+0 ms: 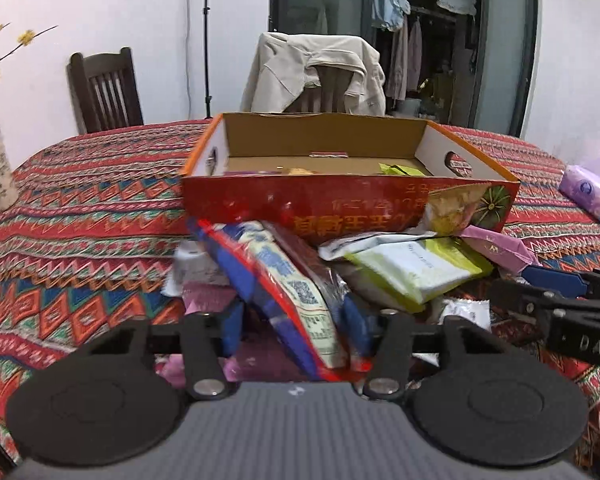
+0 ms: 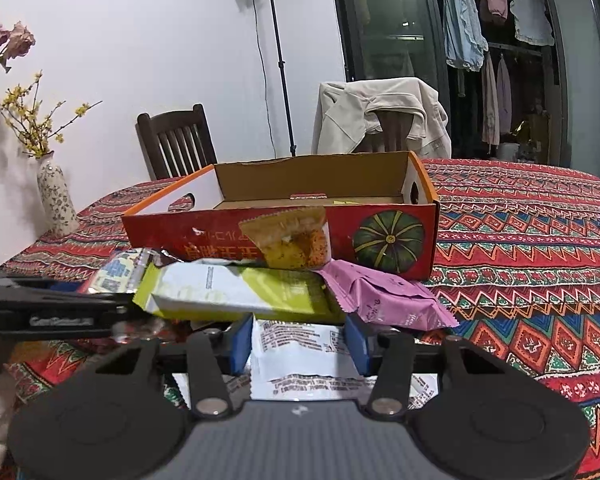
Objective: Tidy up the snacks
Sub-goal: 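Grasp the blue-and-red bag with the left gripper while the right gripper grasps a white packet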
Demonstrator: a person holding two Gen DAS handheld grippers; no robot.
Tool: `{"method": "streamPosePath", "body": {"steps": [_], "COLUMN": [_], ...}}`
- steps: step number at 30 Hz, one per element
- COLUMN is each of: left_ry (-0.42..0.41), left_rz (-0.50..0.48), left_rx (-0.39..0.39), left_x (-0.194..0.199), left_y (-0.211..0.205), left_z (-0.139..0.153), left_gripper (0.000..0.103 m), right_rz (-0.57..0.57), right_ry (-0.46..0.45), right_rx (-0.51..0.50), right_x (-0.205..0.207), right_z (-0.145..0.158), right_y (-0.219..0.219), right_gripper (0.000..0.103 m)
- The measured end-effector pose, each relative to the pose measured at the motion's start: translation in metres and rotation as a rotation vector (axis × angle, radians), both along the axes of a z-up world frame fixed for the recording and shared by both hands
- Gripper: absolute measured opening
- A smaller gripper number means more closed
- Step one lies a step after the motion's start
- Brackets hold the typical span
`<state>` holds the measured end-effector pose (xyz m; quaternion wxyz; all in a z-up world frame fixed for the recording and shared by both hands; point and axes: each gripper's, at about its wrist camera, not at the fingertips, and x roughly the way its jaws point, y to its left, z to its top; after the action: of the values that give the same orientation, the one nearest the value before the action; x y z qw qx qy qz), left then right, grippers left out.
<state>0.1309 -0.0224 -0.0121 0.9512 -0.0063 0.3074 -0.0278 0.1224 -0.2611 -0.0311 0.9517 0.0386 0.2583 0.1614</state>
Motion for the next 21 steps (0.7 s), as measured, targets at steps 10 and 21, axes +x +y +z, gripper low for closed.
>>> {"method": "streamPosePath", "body": {"steps": [10,21], "left_ry": [-0.057,-0.129], "left_rz": [0.067,0.039], "left_rx": [-0.037,-0.047], "left_x": [-0.024,-0.04], "left_y": [0.034,0.035], "left_z": [0.013,0.025], "left_gripper": [0.047,0.036], "right_rz": [-0.001,0.022], "right_ry": [-0.017,-0.058], "right_rx": [0.007,-0.005], "right_x": [-0.003,-0.02], "right_z": [0.002,0.011], "right_y": [-0.001,-0.002], "right_gripper": [0.044,0.03]}}
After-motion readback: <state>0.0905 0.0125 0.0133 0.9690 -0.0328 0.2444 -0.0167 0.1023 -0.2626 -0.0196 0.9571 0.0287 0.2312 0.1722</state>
